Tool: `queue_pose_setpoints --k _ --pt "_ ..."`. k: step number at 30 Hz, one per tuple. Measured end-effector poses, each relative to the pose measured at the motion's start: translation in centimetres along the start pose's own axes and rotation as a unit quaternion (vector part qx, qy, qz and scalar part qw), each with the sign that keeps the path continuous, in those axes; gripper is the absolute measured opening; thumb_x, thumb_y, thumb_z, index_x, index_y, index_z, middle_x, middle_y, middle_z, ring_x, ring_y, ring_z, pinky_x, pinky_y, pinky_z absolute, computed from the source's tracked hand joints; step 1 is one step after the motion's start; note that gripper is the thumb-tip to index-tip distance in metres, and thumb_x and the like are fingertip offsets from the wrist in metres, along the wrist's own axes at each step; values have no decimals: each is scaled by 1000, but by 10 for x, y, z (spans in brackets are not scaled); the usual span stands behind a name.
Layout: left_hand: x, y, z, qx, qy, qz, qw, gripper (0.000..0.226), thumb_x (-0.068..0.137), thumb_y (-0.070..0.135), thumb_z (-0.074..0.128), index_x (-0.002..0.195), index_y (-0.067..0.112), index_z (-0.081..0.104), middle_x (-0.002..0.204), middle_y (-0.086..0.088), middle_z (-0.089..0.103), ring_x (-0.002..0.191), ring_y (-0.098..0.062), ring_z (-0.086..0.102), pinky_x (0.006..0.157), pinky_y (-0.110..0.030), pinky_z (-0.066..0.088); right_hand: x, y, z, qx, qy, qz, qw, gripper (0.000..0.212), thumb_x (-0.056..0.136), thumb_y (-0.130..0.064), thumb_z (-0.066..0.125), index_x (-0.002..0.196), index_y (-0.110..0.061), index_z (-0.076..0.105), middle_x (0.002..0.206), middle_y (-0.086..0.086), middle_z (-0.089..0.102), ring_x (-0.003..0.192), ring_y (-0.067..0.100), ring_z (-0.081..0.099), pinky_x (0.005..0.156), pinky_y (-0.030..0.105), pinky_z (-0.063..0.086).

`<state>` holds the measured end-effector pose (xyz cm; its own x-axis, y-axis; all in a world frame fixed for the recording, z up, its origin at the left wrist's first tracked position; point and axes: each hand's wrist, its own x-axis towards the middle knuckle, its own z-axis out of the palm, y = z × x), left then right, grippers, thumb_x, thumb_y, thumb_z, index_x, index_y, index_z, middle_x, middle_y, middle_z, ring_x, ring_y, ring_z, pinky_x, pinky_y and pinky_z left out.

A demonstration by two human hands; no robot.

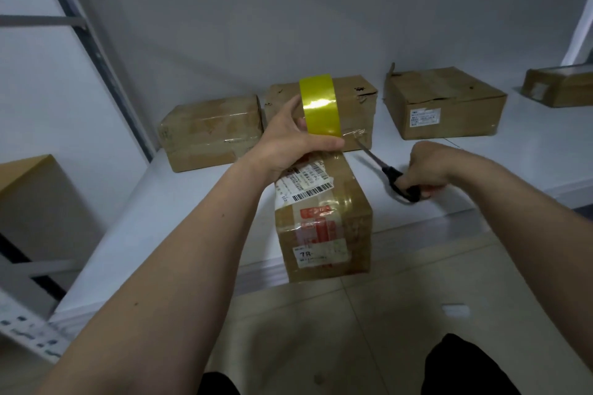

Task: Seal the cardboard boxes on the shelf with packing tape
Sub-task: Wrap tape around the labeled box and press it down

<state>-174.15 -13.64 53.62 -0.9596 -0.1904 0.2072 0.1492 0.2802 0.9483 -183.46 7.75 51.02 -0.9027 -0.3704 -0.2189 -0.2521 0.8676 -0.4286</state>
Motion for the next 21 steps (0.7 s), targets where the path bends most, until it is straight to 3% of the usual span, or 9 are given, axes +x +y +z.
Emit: queue_pose_setpoints --k 3,5,8,11,14,17,21 --pt "2 -2 -3 8 3 -14 1000 75 65 -4 86 131 14 54 101 4 71 85 -11 73 75 -29 58 -5 19 -1 223 2 -71 972 8 84 -1 66 91 -5 63 68 11 64 54 19 52 49 26 41" --pt "4 -5 -5 11 2 -23 1000 79 65 -5 86 133 15 52 113 0 66 92 -14 72 81 -34 59 -10 30 1 281 -19 -118 952 13 84 -2 68 95 -7 62 74 10 65 59 17 51 51 26 38" --pt "6 -5 -4 16 -1 -25 1000 78 66 -6 84 134 16 51 119 -2 64 94 -16 71 80 -33 59 -21 39 -1 268 -47 -161 949 29 74 -18 74 102 -11 68 85 6 65 68 9 53 59 25 34" --pt "7 -6 -4 20 -4 -25 999 75 68 -8 82 132 15 51 120 -5 64 92 -15 71 74 -28 58 -31 41 -10 241 -59 -179 952 30 71 -21 74 102 -18 73 90 -3 69 69 -3 57 69 23 37" --pt "7 -8 -4 10 -8 -26 1000 74 69 -12 79 132 13 51 120 -11 64 88 -15 72 71 -27 57 -34 40 -17 199 -66 -178 962 37 64 -29 75 100 -22 74 101 -4 72 86 3 62 79 22 42" --pt "6 -7 -2 10 -7 -22 1000 71 71 -16 75 132 10 50 114 -11 66 77 -9 72 65 -22 56 -35 36 -28 167 -45 -167 971 35 64 -29 77 98 -22 75 101 -4 70 92 6 60 78 18 42" --pt "6 -9 -2 -3 -2 -24 1000 69 69 -15 77 131 5 52 116 -17 65 78 -14 72 67 -26 56 -36 35 -38 133 -36 -167 976 41 54 -37 79 93 -24 77 97 -5 70 95 12 59 76 23 41"
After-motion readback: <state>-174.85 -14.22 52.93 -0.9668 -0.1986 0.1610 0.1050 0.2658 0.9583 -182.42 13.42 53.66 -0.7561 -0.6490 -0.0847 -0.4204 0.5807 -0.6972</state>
